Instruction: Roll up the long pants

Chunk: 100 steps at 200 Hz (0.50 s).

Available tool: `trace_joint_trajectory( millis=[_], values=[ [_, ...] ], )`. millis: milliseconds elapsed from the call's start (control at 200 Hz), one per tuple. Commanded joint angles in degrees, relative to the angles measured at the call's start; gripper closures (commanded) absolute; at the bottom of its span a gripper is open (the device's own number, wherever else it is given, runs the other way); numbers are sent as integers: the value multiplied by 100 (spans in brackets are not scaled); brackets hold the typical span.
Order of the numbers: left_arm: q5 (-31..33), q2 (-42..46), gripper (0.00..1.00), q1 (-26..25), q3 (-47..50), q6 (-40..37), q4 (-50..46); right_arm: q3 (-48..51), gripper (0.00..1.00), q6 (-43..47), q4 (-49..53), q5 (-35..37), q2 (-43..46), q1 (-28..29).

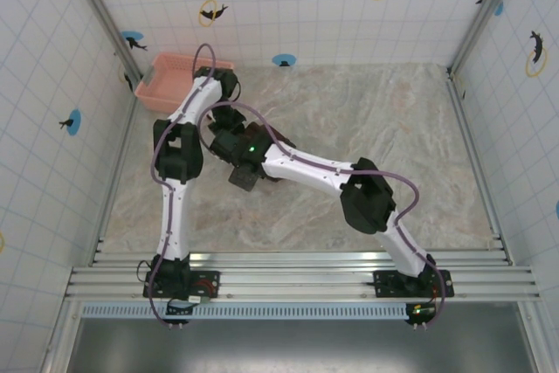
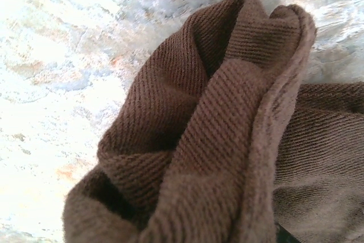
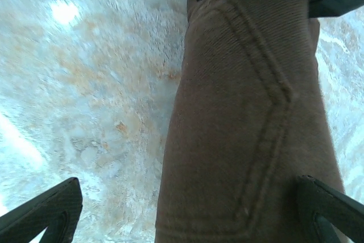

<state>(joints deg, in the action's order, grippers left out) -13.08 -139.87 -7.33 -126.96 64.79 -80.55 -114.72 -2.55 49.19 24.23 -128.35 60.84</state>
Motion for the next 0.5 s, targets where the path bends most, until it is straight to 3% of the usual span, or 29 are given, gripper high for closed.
trace_joint_trajectory(
  millis=[0,320,495],
  values=[
    [500,-637,100,-83,218,330,-715,-106,1,86,428,799,-477,-108],
    [552,-696,100,-58,10,409,-697,1106,1,-80,29,1235,-587,-200],
    [611,-716,100,-48,-21,383,-768,1377,1,-230,-84,1911,-899,-134]
  ],
)
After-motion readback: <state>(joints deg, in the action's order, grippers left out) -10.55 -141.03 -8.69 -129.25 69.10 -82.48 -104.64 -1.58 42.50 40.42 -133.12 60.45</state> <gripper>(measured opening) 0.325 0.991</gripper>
